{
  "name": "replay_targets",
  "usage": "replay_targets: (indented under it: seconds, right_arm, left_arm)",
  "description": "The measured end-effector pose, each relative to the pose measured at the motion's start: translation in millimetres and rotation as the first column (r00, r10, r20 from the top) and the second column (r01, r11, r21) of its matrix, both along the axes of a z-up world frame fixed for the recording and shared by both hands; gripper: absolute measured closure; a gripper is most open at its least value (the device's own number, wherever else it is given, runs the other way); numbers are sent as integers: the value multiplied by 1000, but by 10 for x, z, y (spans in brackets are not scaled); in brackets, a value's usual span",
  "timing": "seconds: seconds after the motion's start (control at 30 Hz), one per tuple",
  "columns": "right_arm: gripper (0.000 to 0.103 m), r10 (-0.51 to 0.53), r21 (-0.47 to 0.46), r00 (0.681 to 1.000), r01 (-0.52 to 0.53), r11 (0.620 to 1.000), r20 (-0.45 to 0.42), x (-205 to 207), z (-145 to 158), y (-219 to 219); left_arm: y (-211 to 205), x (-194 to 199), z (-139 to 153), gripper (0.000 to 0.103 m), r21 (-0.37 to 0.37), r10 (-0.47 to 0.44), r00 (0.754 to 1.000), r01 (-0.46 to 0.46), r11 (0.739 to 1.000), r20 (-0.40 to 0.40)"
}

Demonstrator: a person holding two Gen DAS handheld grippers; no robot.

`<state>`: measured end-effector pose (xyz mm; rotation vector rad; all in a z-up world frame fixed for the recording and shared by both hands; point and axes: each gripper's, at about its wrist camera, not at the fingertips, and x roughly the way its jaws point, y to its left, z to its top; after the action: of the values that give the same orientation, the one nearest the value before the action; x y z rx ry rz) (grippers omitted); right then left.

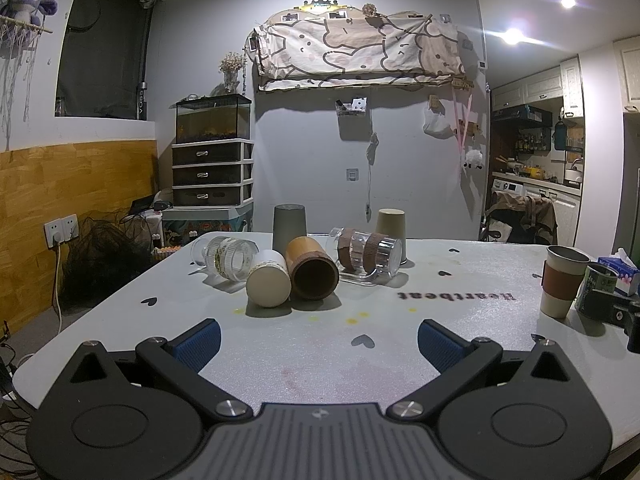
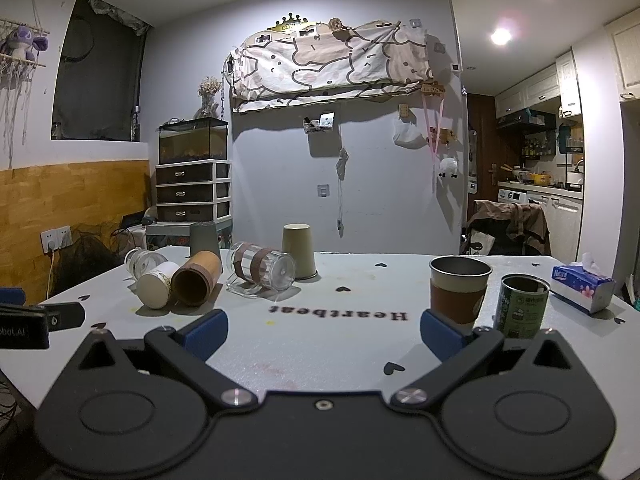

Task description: Flip cup upright

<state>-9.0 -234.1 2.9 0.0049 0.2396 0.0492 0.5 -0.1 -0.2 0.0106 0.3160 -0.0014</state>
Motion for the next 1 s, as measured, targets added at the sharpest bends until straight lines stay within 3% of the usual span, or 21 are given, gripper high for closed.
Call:
replay_targets:
  seconds: [0.83,1.0]
  right_arm:
    - [0,16,0,1000,-16,1000,-6,-23,42,53]
    - [0,17,3,1000,-17,1000,-7,-16,43,64]
  left_arm:
    - [126,-5,-68,0,-1,-3,1000,3,1000,-1]
    - [219,106,-98,0,-38,-20,1000,20,999,-14]
